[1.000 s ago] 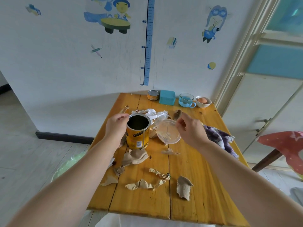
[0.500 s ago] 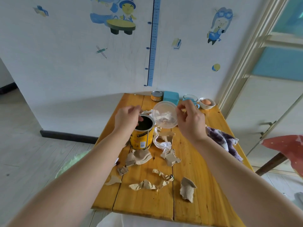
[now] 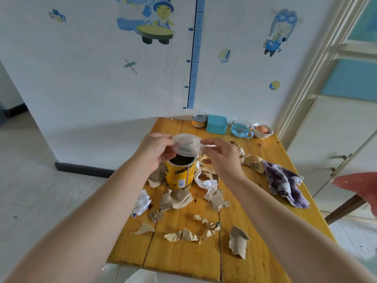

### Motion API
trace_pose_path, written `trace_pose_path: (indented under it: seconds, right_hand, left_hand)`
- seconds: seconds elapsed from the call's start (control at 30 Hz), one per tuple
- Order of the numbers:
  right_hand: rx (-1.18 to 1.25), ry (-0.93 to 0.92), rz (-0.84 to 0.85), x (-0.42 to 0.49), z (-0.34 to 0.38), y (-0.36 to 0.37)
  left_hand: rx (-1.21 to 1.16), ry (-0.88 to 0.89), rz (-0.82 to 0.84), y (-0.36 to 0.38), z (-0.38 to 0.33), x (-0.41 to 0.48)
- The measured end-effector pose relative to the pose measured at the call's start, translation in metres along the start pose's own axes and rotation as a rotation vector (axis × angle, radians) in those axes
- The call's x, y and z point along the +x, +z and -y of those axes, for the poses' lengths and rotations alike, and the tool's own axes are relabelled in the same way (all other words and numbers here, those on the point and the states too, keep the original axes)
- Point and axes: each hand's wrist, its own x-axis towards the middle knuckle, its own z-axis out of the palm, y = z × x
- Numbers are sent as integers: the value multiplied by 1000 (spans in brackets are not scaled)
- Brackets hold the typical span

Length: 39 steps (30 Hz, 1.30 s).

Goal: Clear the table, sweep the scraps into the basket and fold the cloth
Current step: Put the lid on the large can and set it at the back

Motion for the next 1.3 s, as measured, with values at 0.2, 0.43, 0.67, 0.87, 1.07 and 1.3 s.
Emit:
trace_pose_path:
  seconds: [0.2, 0.43, 0.67, 0.87, 1.07, 1.3]
  right_hand:
    - [167, 488, -46, 8, 2, 18]
    - [107, 492, -73, 13, -1, 32]
    - [-118, 385, -58, 24, -2, 37]
    - [-178, 336, -20, 25, -5, 39]
    - [-288, 189, -13, 20, -8, 40]
    - [-709, -150, 53, 9, -17, 44]
  left_hand:
    - [441, 137, -148, -5, 13, 0]
    - [743, 332, -282, -6, 18, 8]
    - [710, 289, -314, -7, 27, 22]
    - [709, 271, -304, -9, 33, 26]
    - [601, 169, -276, -12, 33, 31]
    - [441, 170, -205, -10, 35, 33]
